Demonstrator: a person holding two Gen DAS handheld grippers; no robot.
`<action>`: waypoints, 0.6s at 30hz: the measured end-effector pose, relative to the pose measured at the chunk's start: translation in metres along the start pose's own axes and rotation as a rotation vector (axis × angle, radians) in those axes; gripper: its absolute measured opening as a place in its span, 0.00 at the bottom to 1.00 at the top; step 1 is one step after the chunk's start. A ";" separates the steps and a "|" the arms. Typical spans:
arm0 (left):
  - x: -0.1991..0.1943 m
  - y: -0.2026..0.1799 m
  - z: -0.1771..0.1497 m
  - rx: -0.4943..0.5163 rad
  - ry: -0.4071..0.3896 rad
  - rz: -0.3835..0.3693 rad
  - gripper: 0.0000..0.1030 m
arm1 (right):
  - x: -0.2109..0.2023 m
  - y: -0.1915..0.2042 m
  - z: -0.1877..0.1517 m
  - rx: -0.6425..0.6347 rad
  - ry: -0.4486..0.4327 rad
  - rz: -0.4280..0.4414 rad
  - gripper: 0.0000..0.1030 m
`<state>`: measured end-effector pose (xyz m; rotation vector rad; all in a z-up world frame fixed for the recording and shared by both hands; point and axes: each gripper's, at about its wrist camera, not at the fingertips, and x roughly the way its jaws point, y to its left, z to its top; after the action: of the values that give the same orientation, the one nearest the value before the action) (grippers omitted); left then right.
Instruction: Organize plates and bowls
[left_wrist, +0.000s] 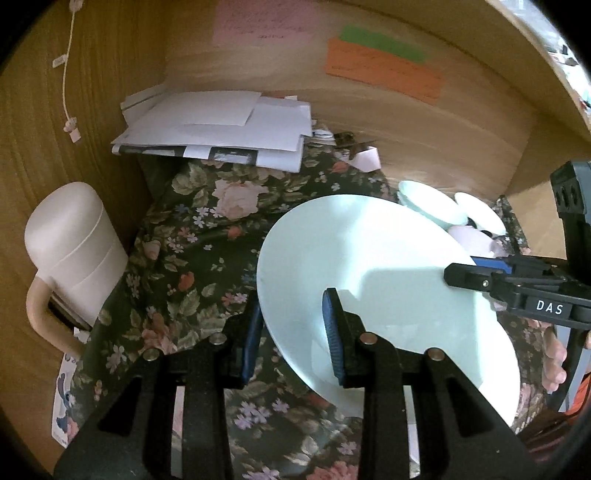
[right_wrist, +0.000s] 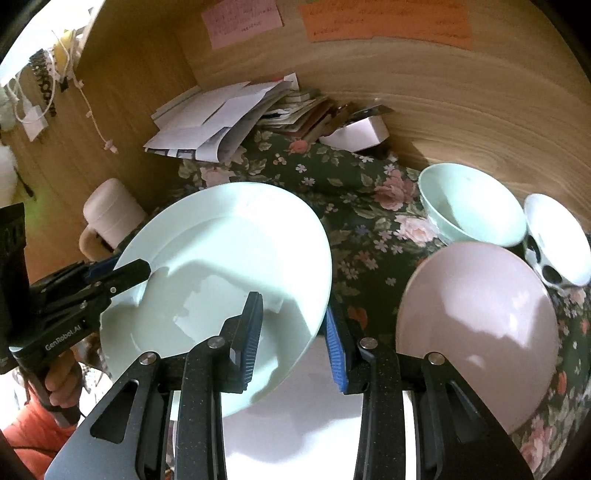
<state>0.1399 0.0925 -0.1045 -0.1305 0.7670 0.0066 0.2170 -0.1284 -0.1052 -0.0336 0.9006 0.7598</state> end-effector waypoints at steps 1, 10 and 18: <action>-0.003 -0.002 -0.001 0.003 -0.004 -0.002 0.30 | -0.003 0.000 -0.002 0.002 -0.002 0.000 0.29; -0.023 -0.019 -0.012 0.015 -0.020 -0.029 0.30 | -0.026 -0.001 -0.023 0.023 -0.015 -0.007 0.29; -0.035 -0.032 -0.026 0.025 -0.022 -0.050 0.30 | -0.040 -0.002 -0.043 0.044 -0.023 -0.011 0.29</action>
<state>0.0990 0.0588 -0.0951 -0.1253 0.7419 -0.0491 0.1731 -0.1676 -0.1042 0.0089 0.8938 0.7285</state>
